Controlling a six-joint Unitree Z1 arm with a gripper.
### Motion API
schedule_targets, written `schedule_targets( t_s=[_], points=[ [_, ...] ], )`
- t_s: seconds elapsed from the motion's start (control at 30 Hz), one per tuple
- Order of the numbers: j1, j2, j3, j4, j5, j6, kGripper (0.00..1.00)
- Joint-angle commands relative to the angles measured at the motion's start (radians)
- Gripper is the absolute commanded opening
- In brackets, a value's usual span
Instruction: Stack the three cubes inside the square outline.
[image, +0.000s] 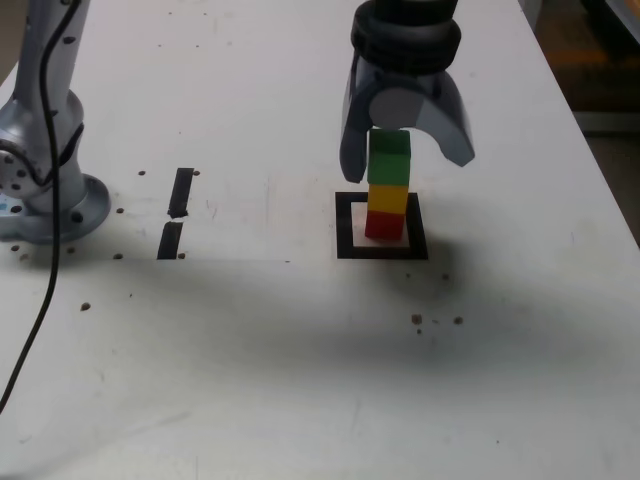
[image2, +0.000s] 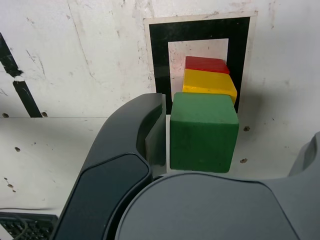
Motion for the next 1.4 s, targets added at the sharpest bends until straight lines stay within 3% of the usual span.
schedule_targets(
  t_s=[0.0, 0.43, 0.6, 1.0, 1.37],
  points=[
    [-0.004, -0.023, 0.003, 0.005, 0.006, -0.003, 0.99],
    [-0.010, -0.214, 0.065, 0.072, 0.093, -0.076, 0.99],
    [-0.001, -0.290, 0.150, 0.085, 0.103, -0.120, 0.99],
    [0.041, -0.387, 0.367, 0.046, 0.061, -0.164, 1.00],
    [0.051, -0.411, 0.614, -0.202, 0.004, -0.166, 1.00]
  ],
)
